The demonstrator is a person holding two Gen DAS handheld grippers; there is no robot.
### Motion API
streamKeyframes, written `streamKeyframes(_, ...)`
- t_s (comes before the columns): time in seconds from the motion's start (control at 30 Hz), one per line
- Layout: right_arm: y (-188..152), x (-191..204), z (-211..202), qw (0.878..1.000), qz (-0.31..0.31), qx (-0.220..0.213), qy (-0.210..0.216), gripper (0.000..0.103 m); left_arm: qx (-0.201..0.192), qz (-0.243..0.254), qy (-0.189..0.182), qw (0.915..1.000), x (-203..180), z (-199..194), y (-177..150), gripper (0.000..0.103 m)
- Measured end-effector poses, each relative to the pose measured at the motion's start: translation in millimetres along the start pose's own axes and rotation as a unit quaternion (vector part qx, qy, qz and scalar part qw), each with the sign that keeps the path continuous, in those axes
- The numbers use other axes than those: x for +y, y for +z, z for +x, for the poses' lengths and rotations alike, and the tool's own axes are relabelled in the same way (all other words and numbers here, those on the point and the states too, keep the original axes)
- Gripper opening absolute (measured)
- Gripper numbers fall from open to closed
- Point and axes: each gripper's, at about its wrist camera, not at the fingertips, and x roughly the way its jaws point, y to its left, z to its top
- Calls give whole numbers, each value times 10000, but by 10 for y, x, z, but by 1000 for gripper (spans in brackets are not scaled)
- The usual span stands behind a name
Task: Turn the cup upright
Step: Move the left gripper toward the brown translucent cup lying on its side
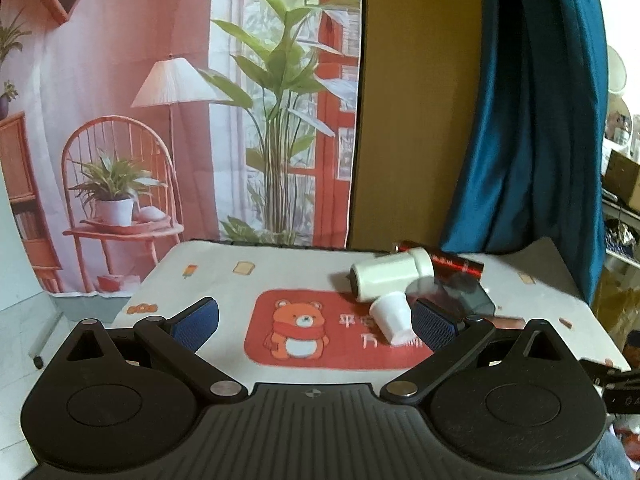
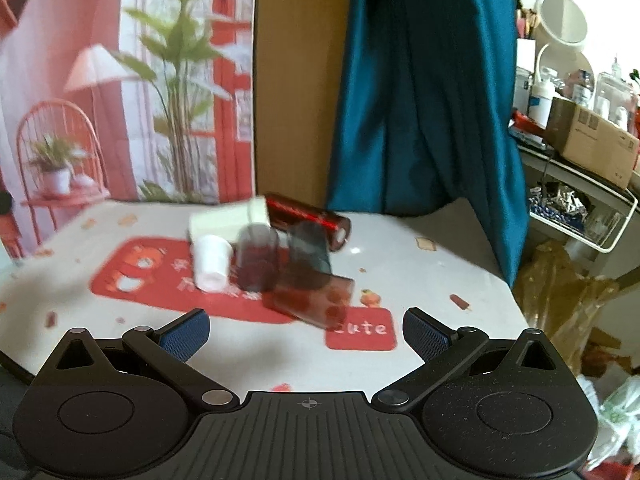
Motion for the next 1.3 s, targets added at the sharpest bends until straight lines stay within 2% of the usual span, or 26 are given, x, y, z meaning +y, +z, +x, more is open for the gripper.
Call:
streamKeyframes(0.1, 7, -48, 243, 10000, 35, 79, -37, 103, -4, 60, -8, 10000, -18, 147, 28, 103)
streamKeyframes(0.3, -10, -107, 804, 9999, 154, 40, -33, 103, 467, 62, -14, 9989, -26, 586, -7, 103)
streamKeyframes(0.5, -39, -49, 1384, 9986, -521, 43, -4, 103, 824, -55, 230, 9963, 34, 884, -192, 103)
streamKeyframes(0.63, -3, -69, 1685, 9979, -604, 211, 44, 103, 826, -183, 253, 9961, 92, 982, -267, 103)
streamKeyframes(0.8, 4, -119, 1882, 9990, 253, 319, -206, 103, 708, -94, 341, 9969, 43, 1073, -287, 103)
streamKeyframes(0.97, -86, -80, 1976, 9898, 1251, 426, -539, 103, 759, 82, 278, 9967, -27, 1144, -319, 103)
streamKeyframes(1.3, -151, 14, 1988, 9849, 1531, 487, -649, 103, 1031, -112, 99, 9946, 69, 1242, -452, 103)
